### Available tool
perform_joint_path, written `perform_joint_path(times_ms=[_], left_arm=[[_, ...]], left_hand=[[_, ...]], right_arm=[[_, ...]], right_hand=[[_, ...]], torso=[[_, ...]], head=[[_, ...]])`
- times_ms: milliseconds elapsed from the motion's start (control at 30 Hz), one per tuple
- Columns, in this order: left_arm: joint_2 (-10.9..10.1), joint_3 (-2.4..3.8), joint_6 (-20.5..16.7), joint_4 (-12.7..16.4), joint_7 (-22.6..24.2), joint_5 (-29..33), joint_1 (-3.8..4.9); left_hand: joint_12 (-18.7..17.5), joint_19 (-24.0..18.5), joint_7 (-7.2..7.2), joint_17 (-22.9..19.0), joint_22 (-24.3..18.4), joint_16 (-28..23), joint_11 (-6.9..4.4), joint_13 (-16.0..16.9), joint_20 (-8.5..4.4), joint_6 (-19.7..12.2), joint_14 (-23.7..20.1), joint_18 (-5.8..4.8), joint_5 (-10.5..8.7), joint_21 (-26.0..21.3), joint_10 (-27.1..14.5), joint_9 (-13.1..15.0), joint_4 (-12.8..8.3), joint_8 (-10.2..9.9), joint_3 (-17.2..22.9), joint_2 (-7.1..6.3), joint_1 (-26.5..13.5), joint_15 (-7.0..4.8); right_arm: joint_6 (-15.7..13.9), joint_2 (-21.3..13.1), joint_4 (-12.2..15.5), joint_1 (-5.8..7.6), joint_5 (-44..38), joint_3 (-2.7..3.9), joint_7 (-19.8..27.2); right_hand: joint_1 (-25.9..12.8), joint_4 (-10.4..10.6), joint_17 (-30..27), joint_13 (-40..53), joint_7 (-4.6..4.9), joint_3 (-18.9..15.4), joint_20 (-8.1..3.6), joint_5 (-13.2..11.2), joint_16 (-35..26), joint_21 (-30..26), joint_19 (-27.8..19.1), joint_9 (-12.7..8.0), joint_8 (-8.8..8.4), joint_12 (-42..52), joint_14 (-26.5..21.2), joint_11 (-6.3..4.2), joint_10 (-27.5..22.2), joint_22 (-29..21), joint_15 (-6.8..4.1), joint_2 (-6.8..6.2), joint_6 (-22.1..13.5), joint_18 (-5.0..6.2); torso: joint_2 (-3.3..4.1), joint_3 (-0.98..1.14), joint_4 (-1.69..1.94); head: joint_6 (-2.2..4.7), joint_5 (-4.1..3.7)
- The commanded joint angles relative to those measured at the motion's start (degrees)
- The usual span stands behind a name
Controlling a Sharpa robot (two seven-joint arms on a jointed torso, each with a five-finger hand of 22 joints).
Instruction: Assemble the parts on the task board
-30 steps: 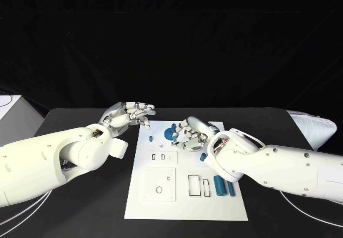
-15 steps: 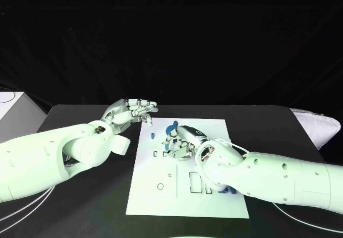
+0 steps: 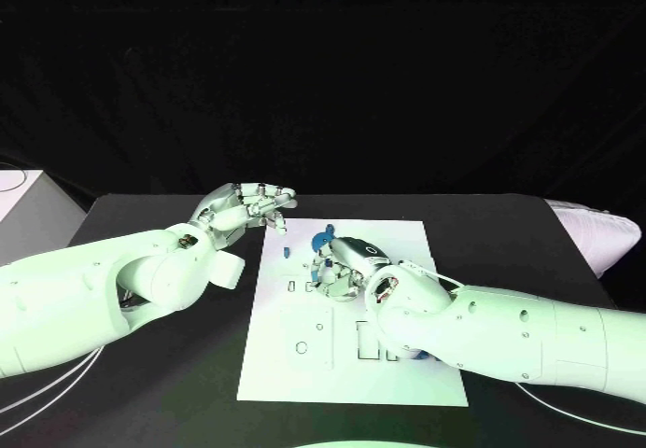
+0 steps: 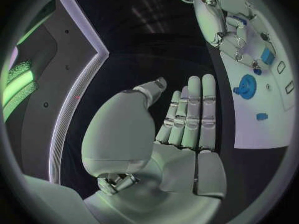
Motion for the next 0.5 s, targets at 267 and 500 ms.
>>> perform_joint_path(times_ms=[267, 500], left_arm=[[0.15, 0.00, 1.01, -0.13, 0.17, 0.14, 0.03], [0.27, -0.01, 1.13, -0.17, 0.12, 0.14, 0.03]], left_hand=[[-0.25, -0.55, 0.74, 0.05, 0.05, 0.18, 0.34, 0.06, 0.05, -0.36, -0.38, 0.80, 0.02, 0.31, 0.15, 0.07, 0.02, -0.31, 0.41, 0.20, -0.57, 0.15], [-0.25, -0.55, 0.74, 0.05, 0.05, 0.18, 0.34, 0.06, 0.05, -0.36, -0.38, 0.80, 0.02, 0.31, 0.15, 0.07, 0.02, -0.31, 0.41, 0.20, -0.57, 0.15]], right_arm=[[-0.33, 0.47, -0.52, -0.52, -1.70, -0.12, 0.31], [-0.24, 0.79, -1.09, -0.72, -1.71, -0.35, 0.32]], right_hand=[[-0.19, -0.20, 15.07, 11.39, -0.03, 0.19, 0.03, 0.12, 0.20, 0.31, 5.99, 2.01, 0.51, -0.23, 5.87, 0.14, 2.30, 15.06, 0.30, 0.22, -0.29, -0.39], [-0.19, -0.20, 15.07, 11.39, -0.03, 0.19, 0.03, 0.12, 0.20, 0.31, 5.99, 2.01, 0.51, -0.23, 5.87, 0.14, 2.30, 15.06, 0.30, 0.22, -0.29, -0.39]], torso=[[0.18, 0.05, 0.12], [0.18, 0.00, 0.24]], head=[[-0.91, 0.26], [-1.10, 0.24]])
